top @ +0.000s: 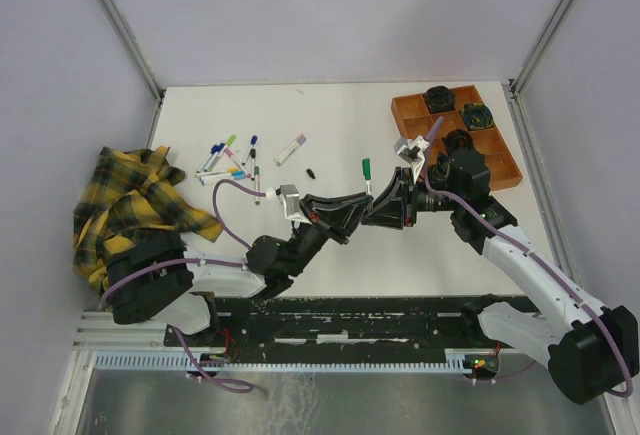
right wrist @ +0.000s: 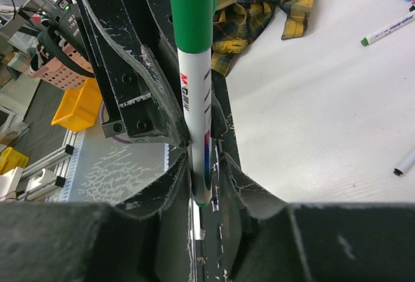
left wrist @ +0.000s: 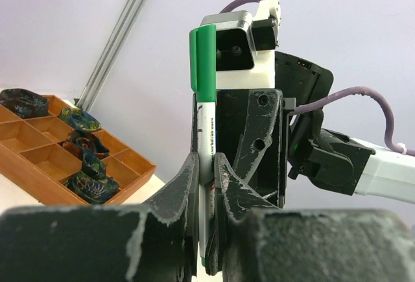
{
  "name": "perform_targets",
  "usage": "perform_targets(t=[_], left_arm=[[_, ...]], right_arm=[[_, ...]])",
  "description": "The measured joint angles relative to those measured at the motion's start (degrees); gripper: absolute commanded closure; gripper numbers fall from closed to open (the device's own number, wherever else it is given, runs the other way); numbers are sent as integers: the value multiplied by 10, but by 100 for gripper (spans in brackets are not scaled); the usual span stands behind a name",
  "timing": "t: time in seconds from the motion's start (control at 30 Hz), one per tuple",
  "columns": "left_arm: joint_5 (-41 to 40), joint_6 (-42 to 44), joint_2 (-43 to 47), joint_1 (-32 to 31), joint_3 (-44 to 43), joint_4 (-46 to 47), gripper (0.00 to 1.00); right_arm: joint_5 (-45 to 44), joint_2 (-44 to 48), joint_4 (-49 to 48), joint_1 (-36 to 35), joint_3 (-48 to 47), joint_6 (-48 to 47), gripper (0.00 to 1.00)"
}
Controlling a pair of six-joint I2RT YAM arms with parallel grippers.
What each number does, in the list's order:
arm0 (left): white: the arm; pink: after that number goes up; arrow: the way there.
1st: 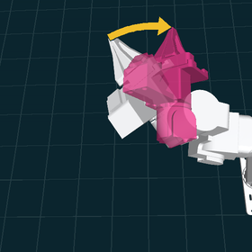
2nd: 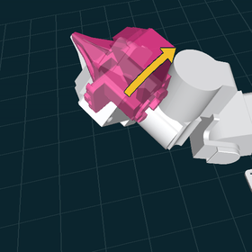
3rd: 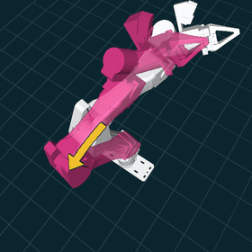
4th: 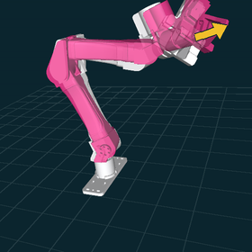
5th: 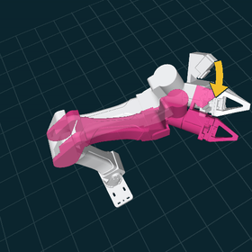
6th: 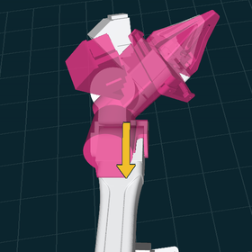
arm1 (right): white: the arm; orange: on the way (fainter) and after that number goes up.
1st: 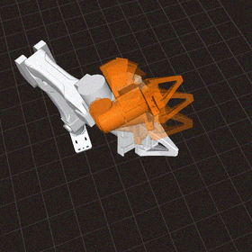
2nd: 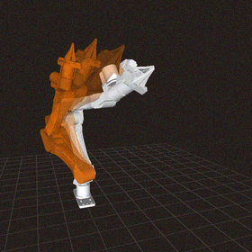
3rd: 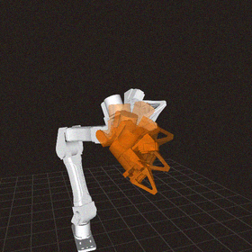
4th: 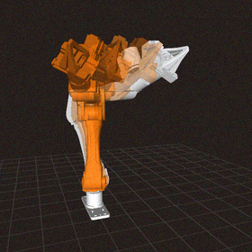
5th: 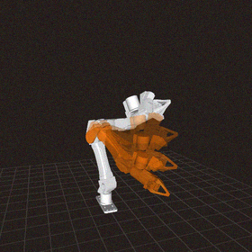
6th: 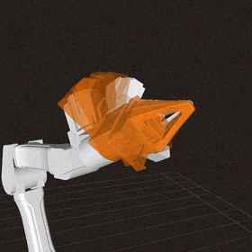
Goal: Open the pen caps
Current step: Pick up the pen from the center of the board.
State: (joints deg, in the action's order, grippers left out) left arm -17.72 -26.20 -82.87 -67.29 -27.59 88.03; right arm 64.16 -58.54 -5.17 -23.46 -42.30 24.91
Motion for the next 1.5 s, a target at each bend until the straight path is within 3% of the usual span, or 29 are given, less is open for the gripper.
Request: perform_targets(t=[0.1,0.17,0.43,0.7,0.93,1.1,1.3,1.5], left_arm=[[1,0,0,0,-2,0,93],[1,0,-1,0,-2,0,83],[-5,-4,1,0,5,0,37],[-27,-27,97,12,58,-25,22],[-2,-38,244,24,-21,-273,21],[29,-37,263,24,-80,-423,21],[61,-37,240,26,-113,-541,23],[74,-38,217,26,-130,-582,41]], right_arm=[[1,0,0,-1,0,-3,89],[1,0,0,-1,0,-7,100],[1,0,36,-1,-9,-40,100],[7,-1,139,-1,-51,-122,100],[18,-2,216,-1,-72,-193,100],[21,-3,242,-1,-75,-217,100],[25,-4,259,-1,-77,-233,100],[27,-4,263,-1,-79,-238,100]])
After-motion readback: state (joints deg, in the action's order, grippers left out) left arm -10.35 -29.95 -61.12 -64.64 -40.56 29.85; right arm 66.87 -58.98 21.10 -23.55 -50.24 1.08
